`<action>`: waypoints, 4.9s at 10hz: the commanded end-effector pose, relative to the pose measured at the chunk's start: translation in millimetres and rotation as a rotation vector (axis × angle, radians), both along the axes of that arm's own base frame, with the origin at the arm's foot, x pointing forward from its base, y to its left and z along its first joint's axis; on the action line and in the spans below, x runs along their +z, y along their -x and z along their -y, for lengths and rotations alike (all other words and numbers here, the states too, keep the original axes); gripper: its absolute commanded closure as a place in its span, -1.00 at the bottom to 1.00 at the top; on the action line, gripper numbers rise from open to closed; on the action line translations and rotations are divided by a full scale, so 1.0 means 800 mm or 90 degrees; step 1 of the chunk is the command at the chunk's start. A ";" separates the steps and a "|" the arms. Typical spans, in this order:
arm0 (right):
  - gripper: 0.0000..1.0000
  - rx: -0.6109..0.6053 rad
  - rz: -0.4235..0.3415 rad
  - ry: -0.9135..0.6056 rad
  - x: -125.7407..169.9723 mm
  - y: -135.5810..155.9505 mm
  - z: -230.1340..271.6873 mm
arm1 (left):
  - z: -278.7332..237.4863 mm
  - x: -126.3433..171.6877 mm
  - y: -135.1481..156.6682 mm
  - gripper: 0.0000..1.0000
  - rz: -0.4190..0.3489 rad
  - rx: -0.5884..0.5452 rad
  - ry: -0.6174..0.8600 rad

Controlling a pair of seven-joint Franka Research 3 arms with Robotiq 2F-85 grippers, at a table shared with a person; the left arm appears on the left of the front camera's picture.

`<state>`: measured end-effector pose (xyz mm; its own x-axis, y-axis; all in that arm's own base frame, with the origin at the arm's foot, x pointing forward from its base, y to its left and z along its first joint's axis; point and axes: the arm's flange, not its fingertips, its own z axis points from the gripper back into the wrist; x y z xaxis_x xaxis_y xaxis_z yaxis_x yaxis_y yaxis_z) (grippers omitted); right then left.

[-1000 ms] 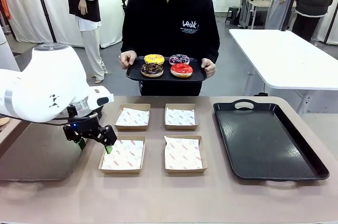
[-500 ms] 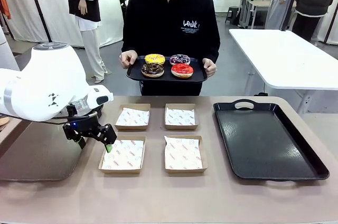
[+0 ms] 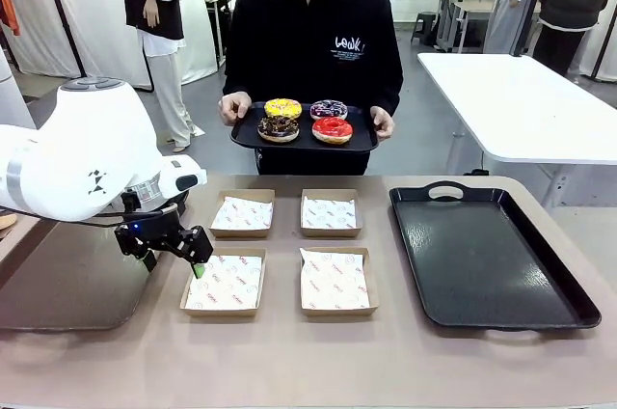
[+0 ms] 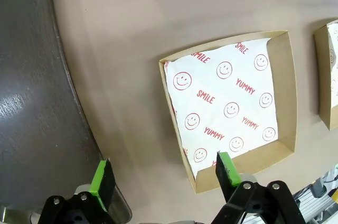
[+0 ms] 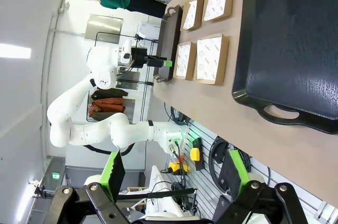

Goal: Individually package the donuts and arrange them on the tray.
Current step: Pick up one Paper togo box, then place the picked Paper togo box on the Handle tray while simultaneously picking up another Paper togo box from the table with the other hand.

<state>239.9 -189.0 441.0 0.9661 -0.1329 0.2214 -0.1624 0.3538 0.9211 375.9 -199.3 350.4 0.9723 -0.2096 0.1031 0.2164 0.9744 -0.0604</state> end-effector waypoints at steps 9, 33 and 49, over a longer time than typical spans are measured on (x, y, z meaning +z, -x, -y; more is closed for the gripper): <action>-1.00 -0.001 0.013 -0.009 0.000 -0.001 0.000 | 0.056 -0.034 -0.020 -1.00 -0.004 0.164 -0.040; -1.00 -0.001 0.013 -0.009 0.000 -0.001 0.000 | 0.065 0.205 -0.093 1.00 0.013 0.087 -0.039; -1.00 -0.001 0.013 -0.009 0.000 -0.001 0.000 | 0.068 0.219 -0.149 1.00 0.021 0.061 -0.005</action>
